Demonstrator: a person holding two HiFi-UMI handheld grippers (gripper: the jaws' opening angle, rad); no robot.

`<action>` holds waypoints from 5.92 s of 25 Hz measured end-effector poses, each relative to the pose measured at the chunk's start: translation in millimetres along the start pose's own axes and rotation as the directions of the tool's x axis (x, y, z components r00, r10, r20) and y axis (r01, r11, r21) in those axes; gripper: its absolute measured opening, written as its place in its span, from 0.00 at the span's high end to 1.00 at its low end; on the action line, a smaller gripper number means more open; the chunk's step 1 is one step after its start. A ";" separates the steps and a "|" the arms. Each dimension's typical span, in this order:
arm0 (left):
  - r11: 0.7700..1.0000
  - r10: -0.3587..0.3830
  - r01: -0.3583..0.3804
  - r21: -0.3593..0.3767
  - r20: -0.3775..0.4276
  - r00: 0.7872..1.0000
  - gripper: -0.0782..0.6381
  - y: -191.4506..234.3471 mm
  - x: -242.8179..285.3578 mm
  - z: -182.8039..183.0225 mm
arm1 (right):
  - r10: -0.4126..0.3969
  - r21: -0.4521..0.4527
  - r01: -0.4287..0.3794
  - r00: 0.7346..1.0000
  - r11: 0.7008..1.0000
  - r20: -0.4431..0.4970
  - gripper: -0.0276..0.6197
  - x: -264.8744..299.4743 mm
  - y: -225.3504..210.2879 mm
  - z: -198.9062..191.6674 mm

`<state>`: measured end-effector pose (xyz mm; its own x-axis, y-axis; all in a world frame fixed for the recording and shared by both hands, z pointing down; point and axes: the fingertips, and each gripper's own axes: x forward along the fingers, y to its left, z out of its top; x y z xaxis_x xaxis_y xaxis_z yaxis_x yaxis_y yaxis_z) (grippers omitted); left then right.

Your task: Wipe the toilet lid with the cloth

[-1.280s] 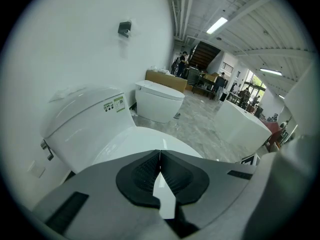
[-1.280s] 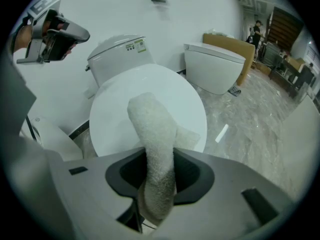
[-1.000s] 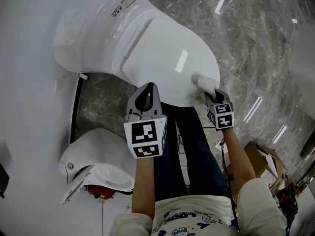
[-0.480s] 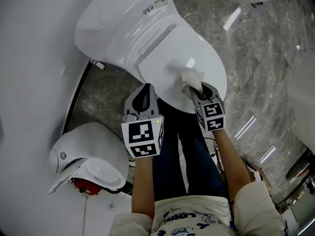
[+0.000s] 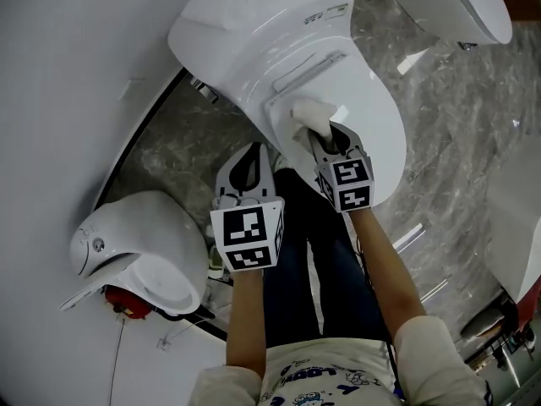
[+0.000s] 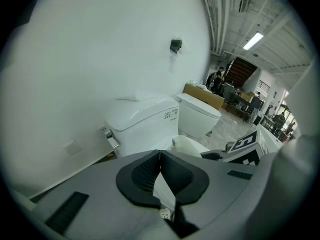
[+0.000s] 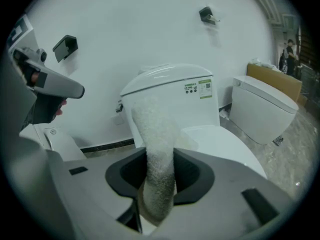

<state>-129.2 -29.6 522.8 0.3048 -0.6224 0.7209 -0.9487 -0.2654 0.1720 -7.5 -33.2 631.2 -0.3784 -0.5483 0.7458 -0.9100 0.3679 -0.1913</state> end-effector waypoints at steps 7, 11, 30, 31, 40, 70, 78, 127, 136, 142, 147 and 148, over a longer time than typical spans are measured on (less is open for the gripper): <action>0.998 0.040 -0.040 -0.054 0.006 0.999 0.88 37.1 -2.9 -6.1 | 0.038 -0.057 -0.038 0.999 0.998 -0.008 0.77 46.0 28.8 24.8; 0.995 0.059 -0.059 -0.085 -0.003 0.998 0.88 54.6 -1.6 -13.2 | 0.049 -0.079 -0.051 0.998 0.996 -0.032 0.77 68.1 39.9 26.9; 0.993 0.057 -0.061 -0.100 -0.044 0.997 0.88 64.0 14.0 -27.5 | 0.076 -0.147 -0.096 0.988 0.984 -0.136 0.77 111.5 50.0 -6.9; 0.993 0.056 -0.060 -0.099 -0.044 0.997 0.88 63.0 14.8 -26.9 | 0.077 -0.148 -0.098 0.987 0.984 -0.141 0.77 111.0 49.5 -7.7; 0.996 0.042 -0.046 -0.080 -0.047 0.998 0.88 49.2 16.5 -26.3 | 0.087 -0.147 -0.107 0.986 0.983 -0.141 0.77 98.8 46.4 -21.6; 0.998 -0.056 0.060 0.037 -0.087 0.995 0.88 -47.7 26.2 -44.9 | 0.087 -0.040 -0.095 0.982 0.995 -0.166 0.77 -7.2 14.7 -146.1; 0.993 -0.091 0.098 0.070 -0.104 0.990 0.88 -75.1 30.4 -50.7 | 0.070 -0.007 -0.072 0.983 0.997 -0.170 0.77 -36.9 1.5 -180.2; 0.969 -0.181 0.175 0.174 0.020 0.983 0.88 -146.4 -34.0 69.7 | -0.249 0.211 0.219 0.960 0.953 0.129 0.77 -244.2 -80.9 -15.9; 0.973 -0.176 0.123 0.196 0.281 0.944 0.88 -160.2 -134.0 213.9 | -0.347 0.204 0.286 0.847 0.936 0.403 0.78 -352.9 -88.0 159.7; 0.970 -0.183 0.094 0.222 0.425 0.886 0.88 -174.2 -218.9 286.0 | -0.355 0.210 0.286 0.748 0.935 0.560 0.78 -434.2 -64.2 250.2; 0.969 -0.174 0.047 0.242 0.533 0.828 0.88 -175.6 -278.7 330.1 | -0.330 0.187 0.279 0.669 0.942 0.666 0.78 -488.8 -39.1 299.6; 0.969 -0.169 0.035 0.244 0.555 0.815 0.88 -174.8 -290.1 337.9 | -0.324 0.180 0.279 0.654 0.943 0.684 0.78 -498.8 -34.8 307.2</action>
<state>-23.3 -51.5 56.8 0.4555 -0.8706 0.1858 -0.8882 -0.4587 0.0285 160.9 -3.3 69.8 -0.0686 -0.9912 0.1130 -0.9944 0.0589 -0.0872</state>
